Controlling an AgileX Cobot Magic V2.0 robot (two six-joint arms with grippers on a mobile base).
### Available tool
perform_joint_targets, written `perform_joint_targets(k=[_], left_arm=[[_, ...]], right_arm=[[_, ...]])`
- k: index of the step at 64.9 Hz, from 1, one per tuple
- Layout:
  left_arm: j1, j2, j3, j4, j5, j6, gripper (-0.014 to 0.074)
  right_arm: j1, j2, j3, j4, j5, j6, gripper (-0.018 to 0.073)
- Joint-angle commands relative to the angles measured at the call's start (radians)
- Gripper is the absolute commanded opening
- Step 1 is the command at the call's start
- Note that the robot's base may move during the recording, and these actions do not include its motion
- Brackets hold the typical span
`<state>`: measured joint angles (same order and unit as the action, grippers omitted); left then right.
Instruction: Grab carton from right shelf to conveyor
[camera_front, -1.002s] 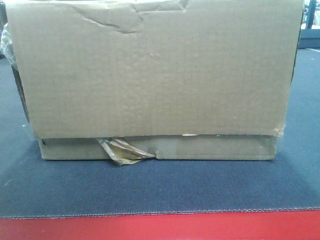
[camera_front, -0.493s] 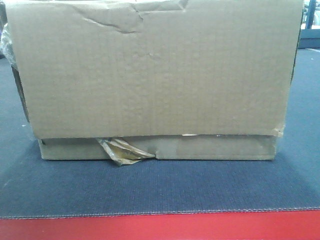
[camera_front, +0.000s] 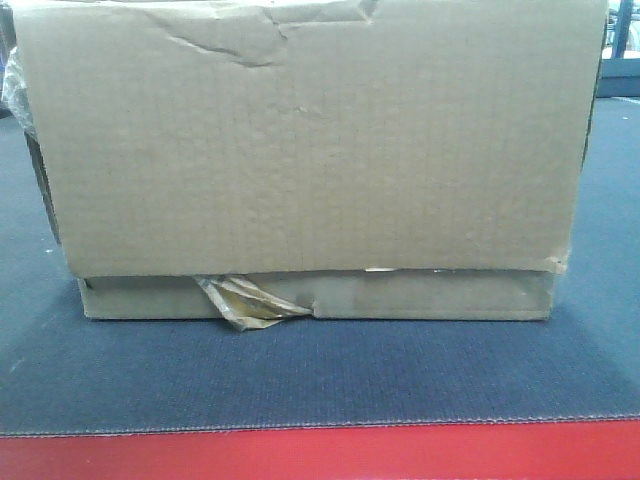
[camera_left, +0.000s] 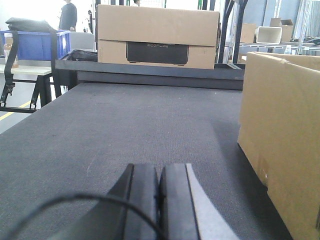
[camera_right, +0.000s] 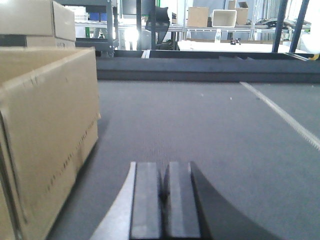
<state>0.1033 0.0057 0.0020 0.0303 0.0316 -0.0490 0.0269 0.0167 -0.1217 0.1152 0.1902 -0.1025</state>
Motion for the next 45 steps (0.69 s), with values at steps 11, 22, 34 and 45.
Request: perform_joint_targets(k=[11, 22, 34, 45], left_arm=[[0.004, -0.006, -0.002, -0.005, -0.02, 0.006, -0.0019], [0.004, -0.006, -0.002, -0.005, -0.02, 0.006, -0.0019], [0.004, -0.006, -0.002, -0.005, -0.02, 0.006, -0.0019], [0.004, -0.006, -0.002, -0.005, -0.02, 0.006, -0.0019]], right_arm=[[-0.005, -0.017, 0.122, 0.004, -0.181, -0.012, -0.0057], [-0.005, -0.017, 0.122, 0.004, -0.148, -0.012, -0.0057], [-0.005, -0.017, 0.122, 0.004, -0.148, -0.012, -0.0057], [-0.005, -0.017, 0.122, 0.004, -0.148, -0.012, -0.0057]])
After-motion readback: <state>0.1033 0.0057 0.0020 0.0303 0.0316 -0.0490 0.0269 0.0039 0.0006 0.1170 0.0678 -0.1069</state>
